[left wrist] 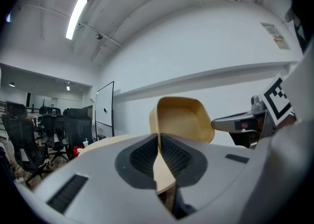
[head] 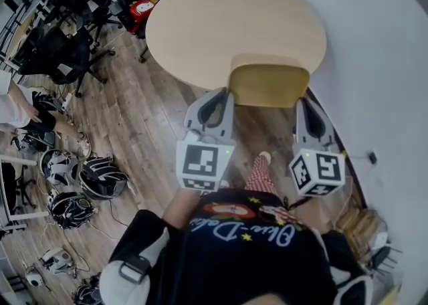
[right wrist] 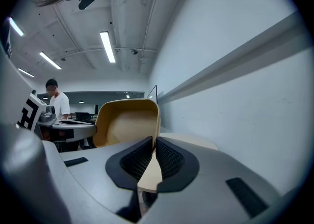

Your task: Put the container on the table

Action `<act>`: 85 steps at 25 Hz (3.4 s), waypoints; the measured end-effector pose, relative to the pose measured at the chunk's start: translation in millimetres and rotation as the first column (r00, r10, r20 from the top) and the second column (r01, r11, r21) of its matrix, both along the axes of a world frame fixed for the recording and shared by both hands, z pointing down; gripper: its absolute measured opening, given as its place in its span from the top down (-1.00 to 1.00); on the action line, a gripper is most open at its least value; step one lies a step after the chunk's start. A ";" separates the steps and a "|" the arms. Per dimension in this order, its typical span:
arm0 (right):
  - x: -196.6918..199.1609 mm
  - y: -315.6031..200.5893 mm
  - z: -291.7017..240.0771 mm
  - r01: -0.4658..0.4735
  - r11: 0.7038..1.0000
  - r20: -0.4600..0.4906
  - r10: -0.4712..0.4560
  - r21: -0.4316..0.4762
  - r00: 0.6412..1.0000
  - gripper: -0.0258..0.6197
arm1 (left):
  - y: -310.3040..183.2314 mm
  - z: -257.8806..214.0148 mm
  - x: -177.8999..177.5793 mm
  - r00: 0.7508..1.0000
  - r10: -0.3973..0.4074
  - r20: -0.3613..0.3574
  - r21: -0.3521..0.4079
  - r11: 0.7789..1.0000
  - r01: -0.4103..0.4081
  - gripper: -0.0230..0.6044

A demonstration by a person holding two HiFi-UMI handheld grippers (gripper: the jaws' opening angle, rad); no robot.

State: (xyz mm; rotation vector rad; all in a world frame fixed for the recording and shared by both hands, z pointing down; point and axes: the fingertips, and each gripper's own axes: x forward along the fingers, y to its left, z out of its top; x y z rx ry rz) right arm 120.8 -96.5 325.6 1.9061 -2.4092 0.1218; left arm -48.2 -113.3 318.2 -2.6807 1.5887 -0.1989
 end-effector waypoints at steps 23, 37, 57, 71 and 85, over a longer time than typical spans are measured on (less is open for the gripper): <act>91.3 -182.0 -1.5 0.221 0.975 0.003 -0.221 -0.032 0.975 0.85 | -145.6 -3.5 91.6 0.973 -0.223 0.053 -0.002 0.975 0.223 0.88; 66.4 -269.1 58.6 0.228 0.960 -0.009 -0.232 -0.165 0.973 0.85 | -231.0 57.7 65.7 0.969 -0.237 0.068 -0.121 0.962 0.244 0.88; 31.5 -359.8 170.4 0.140 0.886 -0.101 -0.204 -0.443 0.974 0.85 | -324.5 175.1 30.2 0.984 -0.170 0.054 -0.361 0.915 0.178 0.87; 21.4 -376.2 238.9 0.123 0.769 -0.082 -0.223 -0.627 0.971 0.85 | -341.7 257.6 21.3 0.992 -0.091 0.092 -0.581 0.804 0.128 0.84; 15.3 -397.5 260.7 0.102 0.715 -0.063 -0.200 -0.692 0.978 0.85 | -370.7 272.9 15.2 0.988 -0.096 0.117 -0.601 0.785 0.148 0.84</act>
